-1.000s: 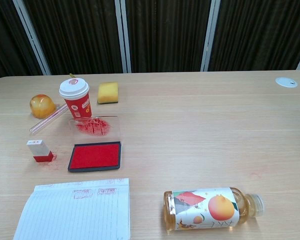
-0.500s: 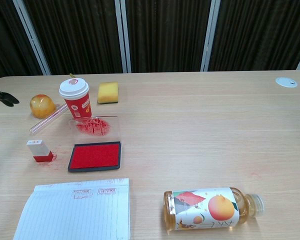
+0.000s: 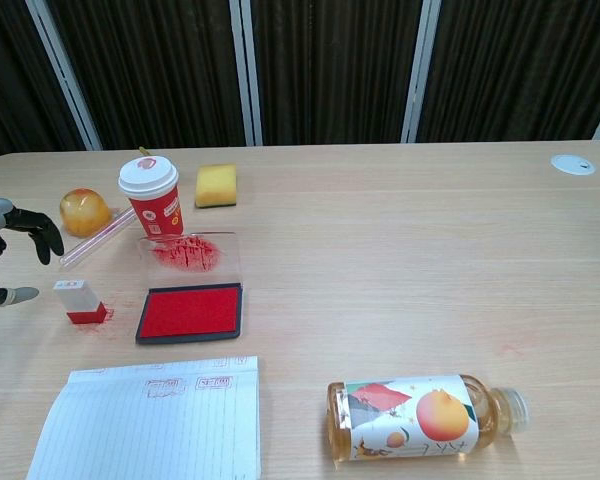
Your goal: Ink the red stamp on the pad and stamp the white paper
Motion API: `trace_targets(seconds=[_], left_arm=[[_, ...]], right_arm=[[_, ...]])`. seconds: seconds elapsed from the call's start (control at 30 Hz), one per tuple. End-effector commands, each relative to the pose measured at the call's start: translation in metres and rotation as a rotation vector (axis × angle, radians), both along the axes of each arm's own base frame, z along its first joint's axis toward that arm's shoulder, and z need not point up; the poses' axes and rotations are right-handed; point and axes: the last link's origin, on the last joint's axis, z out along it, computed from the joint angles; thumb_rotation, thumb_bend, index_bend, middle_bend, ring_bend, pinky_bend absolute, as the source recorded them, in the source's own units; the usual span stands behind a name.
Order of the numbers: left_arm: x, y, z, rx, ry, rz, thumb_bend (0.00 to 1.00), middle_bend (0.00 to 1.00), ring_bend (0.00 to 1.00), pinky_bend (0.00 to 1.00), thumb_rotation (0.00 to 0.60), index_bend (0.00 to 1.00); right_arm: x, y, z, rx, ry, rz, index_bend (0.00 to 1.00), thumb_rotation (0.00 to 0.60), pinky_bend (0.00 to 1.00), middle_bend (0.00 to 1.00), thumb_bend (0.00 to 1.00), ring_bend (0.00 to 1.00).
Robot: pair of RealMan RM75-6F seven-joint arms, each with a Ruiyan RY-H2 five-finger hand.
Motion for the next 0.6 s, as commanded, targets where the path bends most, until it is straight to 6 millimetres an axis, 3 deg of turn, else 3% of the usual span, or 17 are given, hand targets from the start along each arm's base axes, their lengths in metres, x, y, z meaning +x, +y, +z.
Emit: trace_targets(seconds=[0.03,0.6], left_arm=[[0.001,0.001,-0.004,-0.006,-0.003,-0.004,0.24,0.38,0.82,0.81,0.600,0.36],[0.012,0.009,-0.024,-0.018,0.045,-0.025,0.26,0.42,0.82,0.81,0.600,0.40]], right_arm=[[0.000,0.000,0.000,0.000,-0.002,-0.001,0.00,0.600,0.00,0.00,0.00,0.00],[-0.002,-0.004,0.002,-0.003,-0.006,-0.010,0.00,0.600,0.00,0.00,0.00,0.00]])
